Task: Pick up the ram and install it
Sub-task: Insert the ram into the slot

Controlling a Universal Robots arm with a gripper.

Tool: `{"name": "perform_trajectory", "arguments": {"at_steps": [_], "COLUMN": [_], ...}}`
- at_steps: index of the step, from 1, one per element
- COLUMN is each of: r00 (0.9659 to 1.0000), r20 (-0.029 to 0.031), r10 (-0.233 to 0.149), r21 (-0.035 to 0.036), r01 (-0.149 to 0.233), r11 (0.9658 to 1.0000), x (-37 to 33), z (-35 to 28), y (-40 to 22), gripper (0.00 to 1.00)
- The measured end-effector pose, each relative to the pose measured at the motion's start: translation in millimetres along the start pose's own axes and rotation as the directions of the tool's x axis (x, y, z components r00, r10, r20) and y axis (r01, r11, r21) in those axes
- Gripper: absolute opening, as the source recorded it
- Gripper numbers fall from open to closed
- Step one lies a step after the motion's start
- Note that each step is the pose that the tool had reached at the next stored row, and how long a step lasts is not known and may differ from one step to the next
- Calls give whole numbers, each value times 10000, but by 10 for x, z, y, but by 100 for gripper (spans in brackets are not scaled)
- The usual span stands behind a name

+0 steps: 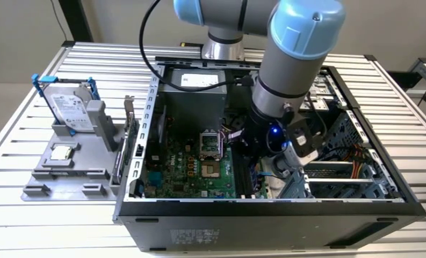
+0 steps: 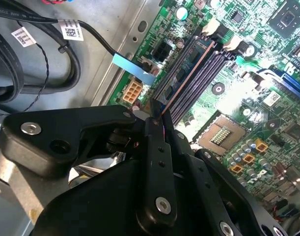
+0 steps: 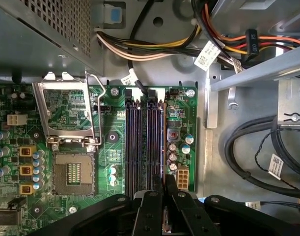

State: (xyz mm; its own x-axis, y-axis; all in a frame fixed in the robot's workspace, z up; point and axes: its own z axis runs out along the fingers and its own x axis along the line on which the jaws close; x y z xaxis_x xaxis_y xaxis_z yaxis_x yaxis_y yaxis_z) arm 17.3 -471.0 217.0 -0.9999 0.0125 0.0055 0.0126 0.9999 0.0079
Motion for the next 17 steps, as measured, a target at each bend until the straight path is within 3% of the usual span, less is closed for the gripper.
{"name": "perform_trajectory", "arguments": {"at_steps": [17], "r00": [10000], "r20": [-8], "r10": [0], "r21": [0], "r01": [0], "r11": [10000], "x": [1], "z": [23], "y": [18], "gripper": [0]}}
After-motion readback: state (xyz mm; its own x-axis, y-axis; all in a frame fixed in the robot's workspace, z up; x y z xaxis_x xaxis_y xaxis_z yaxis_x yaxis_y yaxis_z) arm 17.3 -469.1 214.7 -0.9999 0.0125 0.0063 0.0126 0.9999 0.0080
